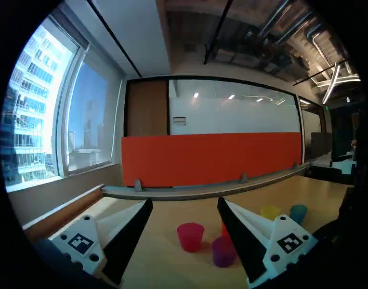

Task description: Pour water

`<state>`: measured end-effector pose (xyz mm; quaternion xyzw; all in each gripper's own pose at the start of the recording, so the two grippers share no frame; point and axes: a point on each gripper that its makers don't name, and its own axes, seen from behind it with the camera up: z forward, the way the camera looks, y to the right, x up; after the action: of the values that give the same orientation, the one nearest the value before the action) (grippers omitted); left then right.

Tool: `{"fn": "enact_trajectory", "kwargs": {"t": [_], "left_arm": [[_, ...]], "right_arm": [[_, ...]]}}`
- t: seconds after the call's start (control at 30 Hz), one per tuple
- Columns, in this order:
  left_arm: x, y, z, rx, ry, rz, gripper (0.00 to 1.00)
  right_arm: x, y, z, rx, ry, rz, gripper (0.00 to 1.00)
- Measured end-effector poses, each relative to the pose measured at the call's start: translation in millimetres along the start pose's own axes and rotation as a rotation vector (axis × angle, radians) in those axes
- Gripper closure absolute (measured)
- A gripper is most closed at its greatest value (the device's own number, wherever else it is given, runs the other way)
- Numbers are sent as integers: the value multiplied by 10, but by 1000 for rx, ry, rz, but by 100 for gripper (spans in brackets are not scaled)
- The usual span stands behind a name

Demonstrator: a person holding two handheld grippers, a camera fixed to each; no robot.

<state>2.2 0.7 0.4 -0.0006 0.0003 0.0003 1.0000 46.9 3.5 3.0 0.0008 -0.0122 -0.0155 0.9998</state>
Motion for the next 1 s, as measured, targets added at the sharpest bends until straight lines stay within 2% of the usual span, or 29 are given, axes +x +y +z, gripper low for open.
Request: {"fn": "enact_trajectory", "kwargs": {"t": [0.2,0.47,0.67,0.8,1.0], "left_arm": [[402,94,89,-21,5,11,0],[727,135,169,-64,-6,17,0],[838,179,199,-109,-9,13,0],[928,218,195,-144,-7,22,0],[980,407,164,-247,-32,25,0]], "right_arm": [[401,-23,20,23,-4,-7,0],[780,-109,-17,79,-5,25,0],[848,-108,-19,107,-13,48,0],[947,-129,-42,135,3,41,0],[1060,-294,-131,232,17,1,0]]}}
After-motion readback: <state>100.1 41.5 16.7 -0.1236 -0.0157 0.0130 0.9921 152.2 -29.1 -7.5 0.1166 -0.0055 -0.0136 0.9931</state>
